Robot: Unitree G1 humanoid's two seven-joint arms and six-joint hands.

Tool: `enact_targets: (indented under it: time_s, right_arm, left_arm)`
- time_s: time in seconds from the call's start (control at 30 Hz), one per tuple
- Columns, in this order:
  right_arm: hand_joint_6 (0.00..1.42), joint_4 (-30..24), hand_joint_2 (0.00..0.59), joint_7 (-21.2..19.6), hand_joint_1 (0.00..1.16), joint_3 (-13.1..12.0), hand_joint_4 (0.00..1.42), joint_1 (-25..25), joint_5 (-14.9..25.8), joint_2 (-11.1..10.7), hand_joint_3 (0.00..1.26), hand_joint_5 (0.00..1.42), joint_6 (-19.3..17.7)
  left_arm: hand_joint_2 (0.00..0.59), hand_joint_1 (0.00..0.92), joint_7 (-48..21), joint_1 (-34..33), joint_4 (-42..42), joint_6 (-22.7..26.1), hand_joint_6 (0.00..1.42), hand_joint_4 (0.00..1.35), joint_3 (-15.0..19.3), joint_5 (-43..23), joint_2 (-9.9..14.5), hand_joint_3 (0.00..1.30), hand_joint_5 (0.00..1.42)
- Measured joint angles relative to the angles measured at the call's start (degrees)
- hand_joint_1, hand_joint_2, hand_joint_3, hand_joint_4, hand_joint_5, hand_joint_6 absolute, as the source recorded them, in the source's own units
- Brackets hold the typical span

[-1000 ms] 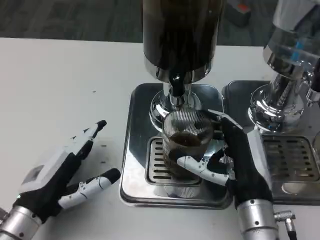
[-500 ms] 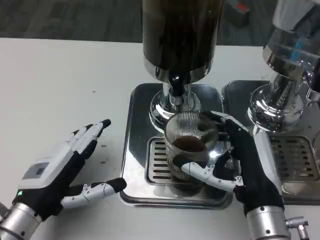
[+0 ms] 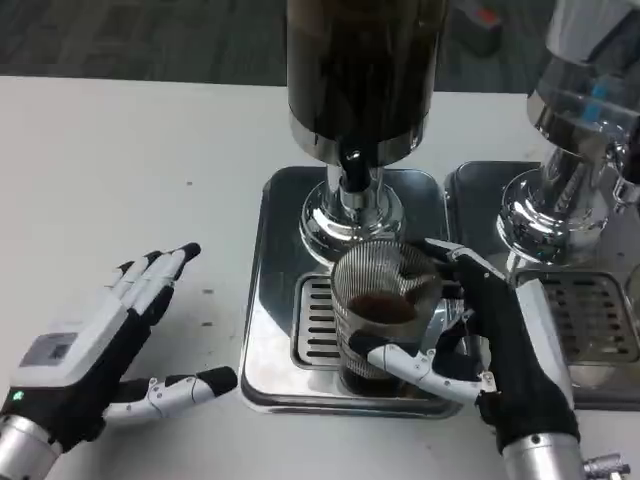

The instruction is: Grasp the cup under the faucet to collect the drink, then remove the cup.

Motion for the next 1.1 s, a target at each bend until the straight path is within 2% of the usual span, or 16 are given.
enact_targets:
  time_s: [0.17,0.43,0.6,0.73,0.9,1.1]
  right_arm:
    - [1.06,-1.3,0.198,0.3,0.99,0.0,0.69,2.2,-0.1,-0.3,0.51,0.78,0.0]
    - [1.06,-4.4,0.199,0.9,0.98,0.2,0.69,4.5,-0.1,-0.5,0.51,0.78,0.0]
    - [1.05,-7.3,0.199,1.6,0.98,0.7,0.69,6.8,-0.1,-1.5,0.51,0.78,0.0]
    - [1.05,-8.9,0.199,2.0,0.98,0.8,0.69,8.1,0.0,-1.8,0.51,0.78,0.0]
    - [1.05,-10.6,0.205,3.7,0.98,0.8,0.69,9.4,0.5,-2.6,0.51,0.78,0.0]
    - [1.05,-12.1,0.208,5.3,0.99,0.7,0.69,10.2,1.3,-3.0,0.51,0.78,0.0]
  left_arm:
    - [0.021,0.000,-1.4,2.6,-4.4,4.9,0.00,0.00,-0.2,2.1,1.2,0.00,0.00]
    - [0.034,0.000,-2.7,7.3,-12.0,8.9,0.00,0.00,0.0,4.1,3.4,0.00,0.00]
    - [0.050,0.000,-2.1,13.1,-18.7,10.4,0.00,0.00,2.8,6.2,5.7,0.00,0.00]
    - [0.057,0.000,0.9,16.9,-21.8,10.8,0.00,0.00,4.8,7.0,5.8,0.00,0.00]
    - [0.059,0.000,4.9,20.7,-23.4,10.8,0.00,0.00,5.1,8.5,5.1,0.00,0.00]
    - [0.062,0.000,5.2,23.5,-24.8,11.2,0.00,0.00,5.2,8.5,4.6,0.00,0.00]
